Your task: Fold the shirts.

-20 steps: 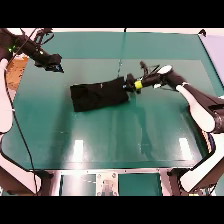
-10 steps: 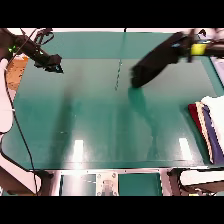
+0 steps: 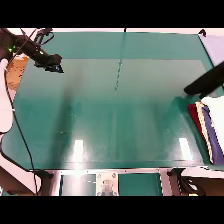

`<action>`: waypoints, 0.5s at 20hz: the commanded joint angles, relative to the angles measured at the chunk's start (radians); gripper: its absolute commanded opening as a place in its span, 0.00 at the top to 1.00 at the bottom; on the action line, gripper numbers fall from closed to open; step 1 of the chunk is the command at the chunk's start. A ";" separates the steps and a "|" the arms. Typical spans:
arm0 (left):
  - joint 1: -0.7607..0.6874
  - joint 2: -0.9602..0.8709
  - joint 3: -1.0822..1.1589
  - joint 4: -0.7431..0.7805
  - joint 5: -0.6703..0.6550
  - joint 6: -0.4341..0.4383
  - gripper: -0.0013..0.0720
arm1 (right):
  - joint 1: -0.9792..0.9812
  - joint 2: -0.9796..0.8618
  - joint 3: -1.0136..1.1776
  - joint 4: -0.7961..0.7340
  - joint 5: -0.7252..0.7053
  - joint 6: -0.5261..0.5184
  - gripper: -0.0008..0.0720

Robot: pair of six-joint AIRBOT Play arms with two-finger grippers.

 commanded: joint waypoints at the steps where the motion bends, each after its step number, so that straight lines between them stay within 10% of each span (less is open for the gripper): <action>1: 0.000 0.001 0.001 0.000 0.006 0.000 0.95 | -0.146 0.009 0.005 0.000 0.026 -0.008 0.97; 10: 0.000 0.001 0.001 -0.002 -0.032 0.000 0.95 | -0.368 0.160 0.005 -0.264 0.305 0.197 0.97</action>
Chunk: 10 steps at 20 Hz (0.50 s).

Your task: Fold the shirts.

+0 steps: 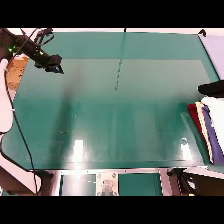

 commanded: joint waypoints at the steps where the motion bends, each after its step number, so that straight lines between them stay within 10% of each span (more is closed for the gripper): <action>1: 0.000 0.001 0.001 0.000 -0.013 0.001 0.95 | -0.081 0.065 0.000 -0.222 0.168 0.095 0.97; 5: 0.000 0.001 0.001 -0.001 -0.012 0.001 0.95 | -0.095 0.091 -0.016 -0.690 0.346 0.072 0.97; 10: 0.000 0.001 0.001 -0.003 -0.012 0.001 0.95 | -0.096 0.119 -0.172 -0.900 0.340 0.072 0.97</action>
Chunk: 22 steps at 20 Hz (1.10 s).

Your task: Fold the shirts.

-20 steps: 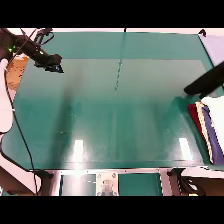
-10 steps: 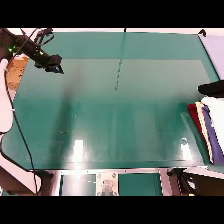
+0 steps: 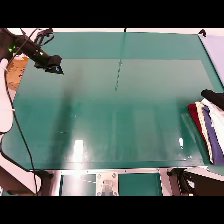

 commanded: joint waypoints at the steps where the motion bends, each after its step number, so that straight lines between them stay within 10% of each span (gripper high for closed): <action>1: 0.000 0.001 0.001 -0.002 0.002 0.001 0.95 | -0.005 0.015 -0.108 -0.207 0.020 0.003 0.97; 8: 0.000 0.001 0.001 -0.006 0.014 0.001 0.95 | -0.004 0.014 -0.389 -0.238 -0.183 0.002 0.90; 10: 0.000 0.001 0.001 -0.006 0.015 0.001 0.95 | -0.004 0.012 -0.431 -0.238 -0.191 0.002 0.12; 12: 0.000 0.001 0.001 -0.010 0.025 0.002 0.95 | -0.005 0.011 -0.413 -0.238 -0.148 0.002 0.11; 16: 0.000 0.002 0.002 -0.031 0.032 0.010 0.95 | 0.023 0.011 -0.310 -0.085 -0.104 0.025 0.13; 17: 0.000 0.003 0.002 -0.036 0.031 0.009 0.95 | 0.051 0.011 -0.290 -0.006 -0.125 0.025 0.40; 18: 0.000 0.006 0.001 -0.053 0.029 0.009 0.95 | 0.097 0.012 -0.274 0.078 -0.161 0.012 0.98; 22: 0.000 0.074 -0.002 -0.080 0.048 -0.036 0.95 | 0.385 0.013 -0.248 0.230 -0.355 -0.064 0.97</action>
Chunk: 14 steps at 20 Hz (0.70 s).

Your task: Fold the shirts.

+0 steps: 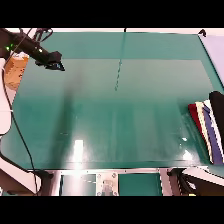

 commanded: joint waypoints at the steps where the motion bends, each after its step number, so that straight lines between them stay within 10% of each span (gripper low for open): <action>1: -0.001 0.059 -0.014 -0.029 0.019 -0.047 0.95 | 0.256 0.002 0.023 0.136 -0.166 -0.066 0.97; 14: -0.286 0.572 -0.979 0.031 0.287 -0.158 0.95 | 1.094 0.248 -0.588 -0.080 -0.422 -0.066 0.97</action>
